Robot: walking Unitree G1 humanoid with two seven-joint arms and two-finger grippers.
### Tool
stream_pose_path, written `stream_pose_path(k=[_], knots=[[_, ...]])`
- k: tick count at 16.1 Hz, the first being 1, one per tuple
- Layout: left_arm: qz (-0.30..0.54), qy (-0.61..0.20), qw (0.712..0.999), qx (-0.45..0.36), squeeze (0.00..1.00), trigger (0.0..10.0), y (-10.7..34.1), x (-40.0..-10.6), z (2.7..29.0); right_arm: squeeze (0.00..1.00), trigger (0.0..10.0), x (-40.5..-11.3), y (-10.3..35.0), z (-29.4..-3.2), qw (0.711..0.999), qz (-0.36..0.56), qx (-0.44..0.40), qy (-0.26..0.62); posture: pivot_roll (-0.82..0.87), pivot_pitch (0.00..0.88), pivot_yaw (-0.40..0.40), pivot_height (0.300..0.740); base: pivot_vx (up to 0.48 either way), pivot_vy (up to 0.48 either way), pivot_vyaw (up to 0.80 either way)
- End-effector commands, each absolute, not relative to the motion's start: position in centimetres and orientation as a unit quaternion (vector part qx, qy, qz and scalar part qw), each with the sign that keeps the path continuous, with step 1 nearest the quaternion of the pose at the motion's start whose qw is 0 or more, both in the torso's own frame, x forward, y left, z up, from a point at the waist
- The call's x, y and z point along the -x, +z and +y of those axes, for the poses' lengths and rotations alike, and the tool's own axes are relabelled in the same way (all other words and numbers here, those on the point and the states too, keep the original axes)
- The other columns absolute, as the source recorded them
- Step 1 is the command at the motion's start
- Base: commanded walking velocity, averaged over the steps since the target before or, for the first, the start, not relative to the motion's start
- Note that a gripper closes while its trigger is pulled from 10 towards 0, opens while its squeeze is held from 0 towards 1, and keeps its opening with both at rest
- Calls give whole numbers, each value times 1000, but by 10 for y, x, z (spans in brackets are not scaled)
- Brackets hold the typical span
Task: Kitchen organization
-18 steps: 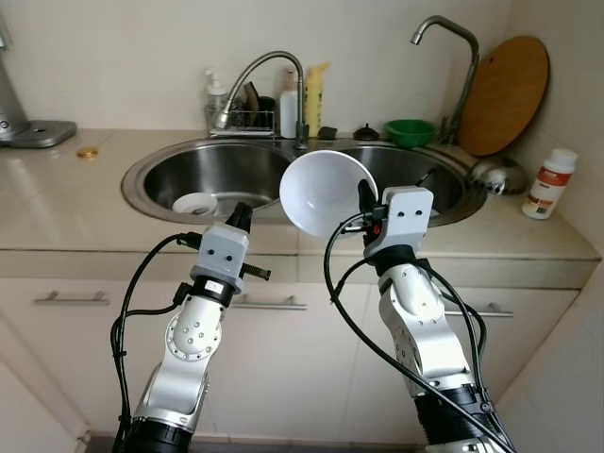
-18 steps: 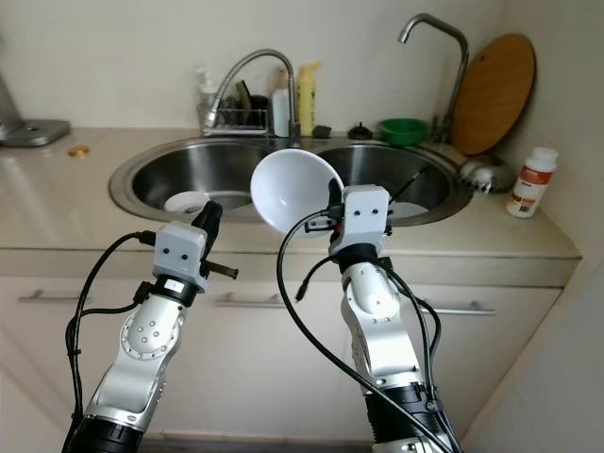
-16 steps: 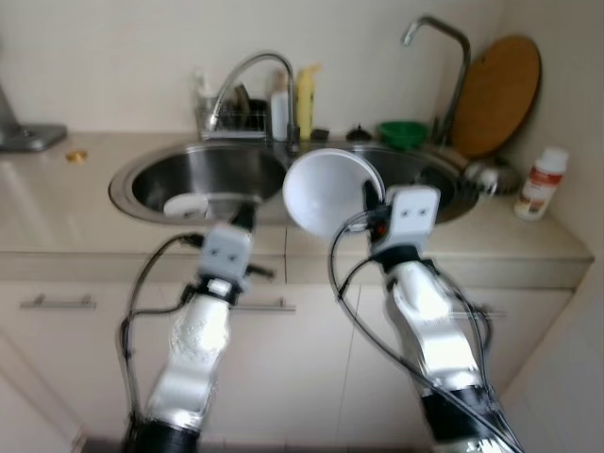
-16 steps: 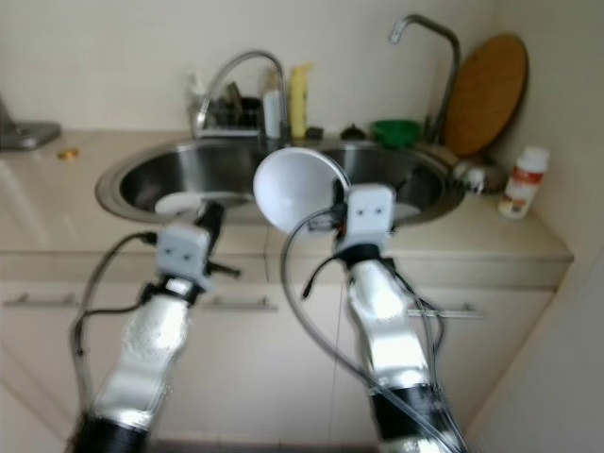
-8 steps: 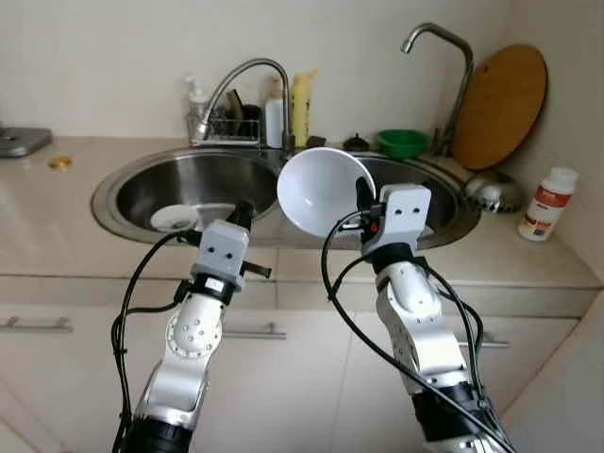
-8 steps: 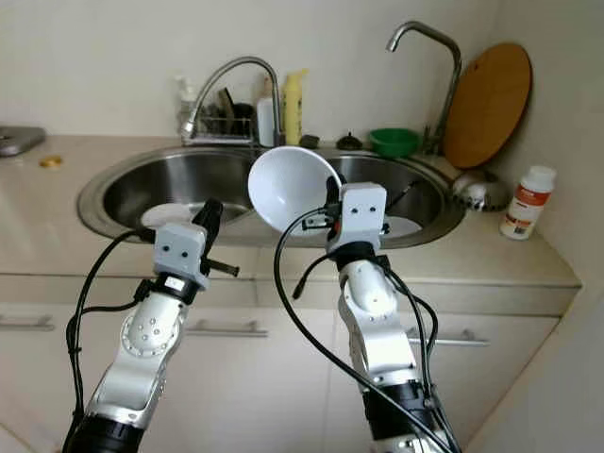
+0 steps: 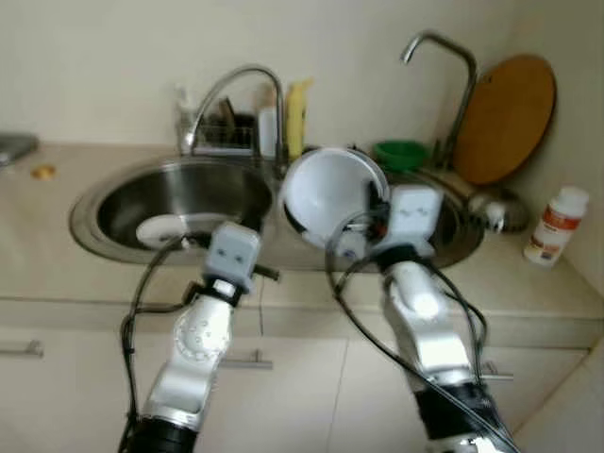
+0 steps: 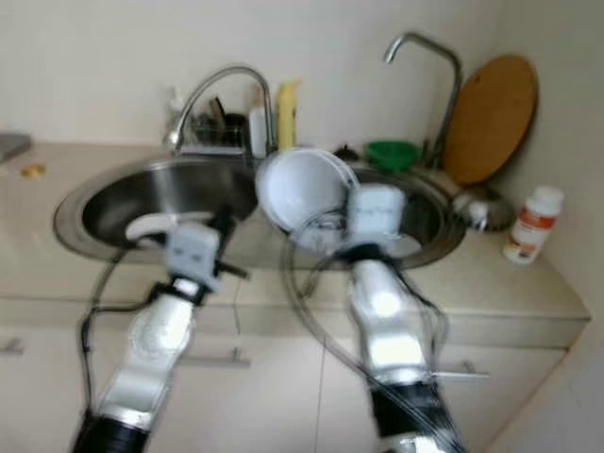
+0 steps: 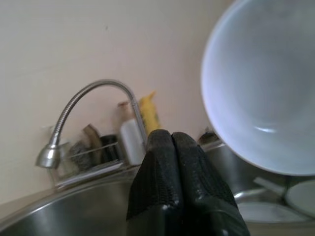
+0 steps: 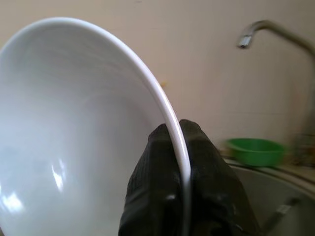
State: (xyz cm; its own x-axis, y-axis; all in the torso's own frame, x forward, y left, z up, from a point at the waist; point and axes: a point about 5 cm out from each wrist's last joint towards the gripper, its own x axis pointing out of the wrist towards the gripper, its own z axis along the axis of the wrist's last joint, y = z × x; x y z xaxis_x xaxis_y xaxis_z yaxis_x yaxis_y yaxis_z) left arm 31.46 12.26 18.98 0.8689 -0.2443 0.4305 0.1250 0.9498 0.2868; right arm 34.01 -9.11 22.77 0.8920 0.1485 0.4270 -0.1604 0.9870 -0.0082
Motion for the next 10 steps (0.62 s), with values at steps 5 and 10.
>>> stream_pose_path(k=[5,10], knots=[[-243,-111,956,-122,0,10000,193,-313,113,0,10000,-342,228,-99,973,-221,-1,69,61,0,-12,740,323,0,0],[-241,-115,956,-122,0,10000,191,-313,112,0,10000,-344,220,-95,976,-200,11,80,66,0,-14,740,322,0,0]])
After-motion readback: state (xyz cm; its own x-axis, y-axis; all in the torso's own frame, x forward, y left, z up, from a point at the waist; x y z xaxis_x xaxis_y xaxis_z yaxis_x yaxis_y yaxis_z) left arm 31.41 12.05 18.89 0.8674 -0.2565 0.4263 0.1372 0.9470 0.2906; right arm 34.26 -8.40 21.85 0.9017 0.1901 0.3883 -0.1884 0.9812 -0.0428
